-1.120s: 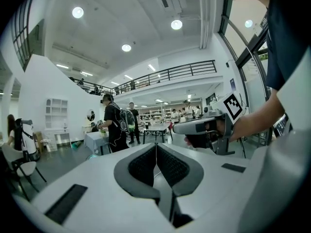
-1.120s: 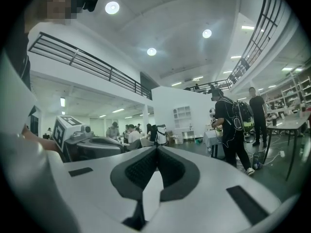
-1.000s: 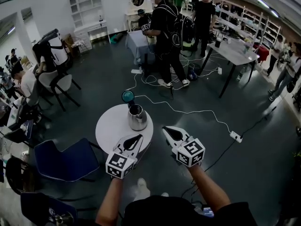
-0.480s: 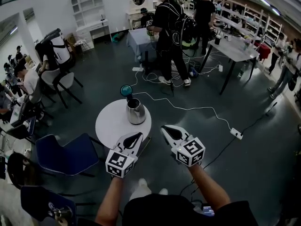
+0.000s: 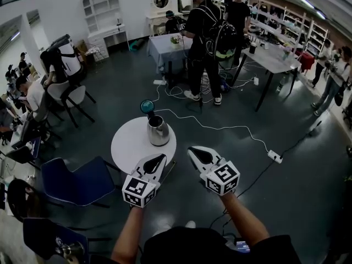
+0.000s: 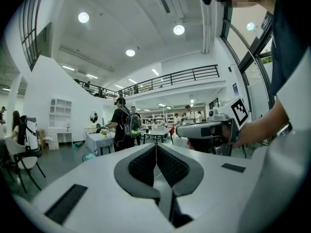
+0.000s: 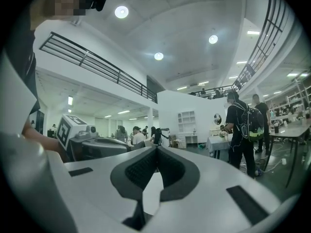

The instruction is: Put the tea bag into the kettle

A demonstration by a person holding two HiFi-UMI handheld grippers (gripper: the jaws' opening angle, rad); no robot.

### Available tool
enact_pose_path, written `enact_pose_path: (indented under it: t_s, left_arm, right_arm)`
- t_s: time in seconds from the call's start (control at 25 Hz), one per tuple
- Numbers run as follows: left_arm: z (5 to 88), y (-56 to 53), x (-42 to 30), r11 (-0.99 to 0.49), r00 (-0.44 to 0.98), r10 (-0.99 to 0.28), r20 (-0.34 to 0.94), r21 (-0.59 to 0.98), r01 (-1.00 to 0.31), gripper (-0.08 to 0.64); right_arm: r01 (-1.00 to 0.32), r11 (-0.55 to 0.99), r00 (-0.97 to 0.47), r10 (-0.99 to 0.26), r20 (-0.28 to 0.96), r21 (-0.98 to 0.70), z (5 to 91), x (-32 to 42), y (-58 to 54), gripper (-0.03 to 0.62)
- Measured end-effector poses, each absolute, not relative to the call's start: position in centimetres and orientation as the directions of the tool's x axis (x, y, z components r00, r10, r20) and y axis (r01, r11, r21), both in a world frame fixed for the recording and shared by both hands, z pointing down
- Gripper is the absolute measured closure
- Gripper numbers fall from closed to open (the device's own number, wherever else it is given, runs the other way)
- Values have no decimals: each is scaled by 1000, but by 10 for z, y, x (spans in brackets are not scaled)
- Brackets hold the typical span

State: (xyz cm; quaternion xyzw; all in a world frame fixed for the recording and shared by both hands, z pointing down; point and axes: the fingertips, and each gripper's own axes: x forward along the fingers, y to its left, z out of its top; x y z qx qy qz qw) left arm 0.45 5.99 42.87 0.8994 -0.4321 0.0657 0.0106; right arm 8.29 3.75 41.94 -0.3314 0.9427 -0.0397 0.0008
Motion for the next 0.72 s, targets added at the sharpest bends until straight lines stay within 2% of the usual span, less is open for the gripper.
enact_pose_path:
  t_s: [0.72]
  left_arm:
    - [424,74,-20,-620,614,-781,115,-21,-785,543]
  right_arm:
    - [-606,792,-795,-606,18,-74,415,52,50,577]
